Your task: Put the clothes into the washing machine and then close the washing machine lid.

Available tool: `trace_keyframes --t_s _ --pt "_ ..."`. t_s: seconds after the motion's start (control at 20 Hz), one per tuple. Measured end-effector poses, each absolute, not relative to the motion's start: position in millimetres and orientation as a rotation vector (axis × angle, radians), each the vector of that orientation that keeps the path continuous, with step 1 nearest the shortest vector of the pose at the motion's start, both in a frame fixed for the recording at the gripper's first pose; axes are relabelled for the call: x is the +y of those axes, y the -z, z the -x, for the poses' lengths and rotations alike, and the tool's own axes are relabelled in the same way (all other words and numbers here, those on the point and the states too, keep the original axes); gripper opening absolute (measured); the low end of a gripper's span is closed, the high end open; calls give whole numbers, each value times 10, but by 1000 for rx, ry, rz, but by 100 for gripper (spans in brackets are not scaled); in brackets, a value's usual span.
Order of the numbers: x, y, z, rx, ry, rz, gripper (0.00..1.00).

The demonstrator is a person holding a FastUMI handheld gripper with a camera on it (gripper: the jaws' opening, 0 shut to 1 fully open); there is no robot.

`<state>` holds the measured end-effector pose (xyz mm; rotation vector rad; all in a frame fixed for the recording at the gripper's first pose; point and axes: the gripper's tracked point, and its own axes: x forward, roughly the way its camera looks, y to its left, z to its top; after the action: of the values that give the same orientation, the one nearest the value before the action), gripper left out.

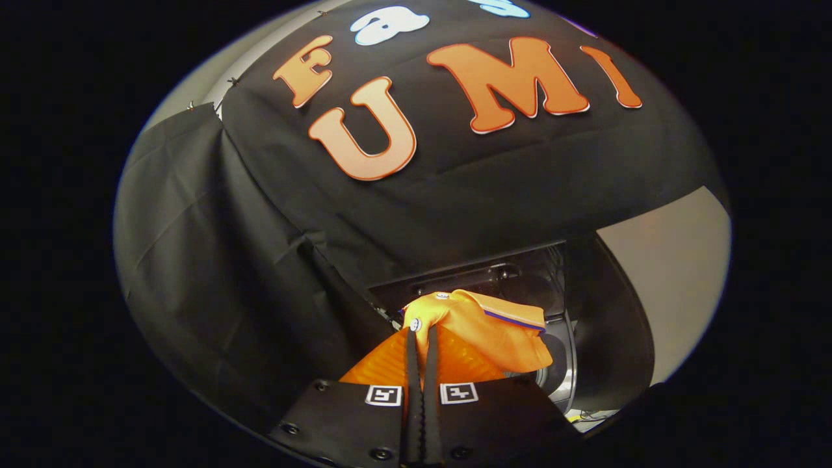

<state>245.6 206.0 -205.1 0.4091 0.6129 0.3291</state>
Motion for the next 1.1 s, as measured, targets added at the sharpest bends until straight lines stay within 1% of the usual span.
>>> trace_keyframes --t_s 0.35,0.75,1.1 --pt "2274 3182 -2719 747 -293 -371 8" --pt "2345 4452 -2775 901 -243 -341 8" --pt "2305 5267 -2912 992 -158 -319 8"
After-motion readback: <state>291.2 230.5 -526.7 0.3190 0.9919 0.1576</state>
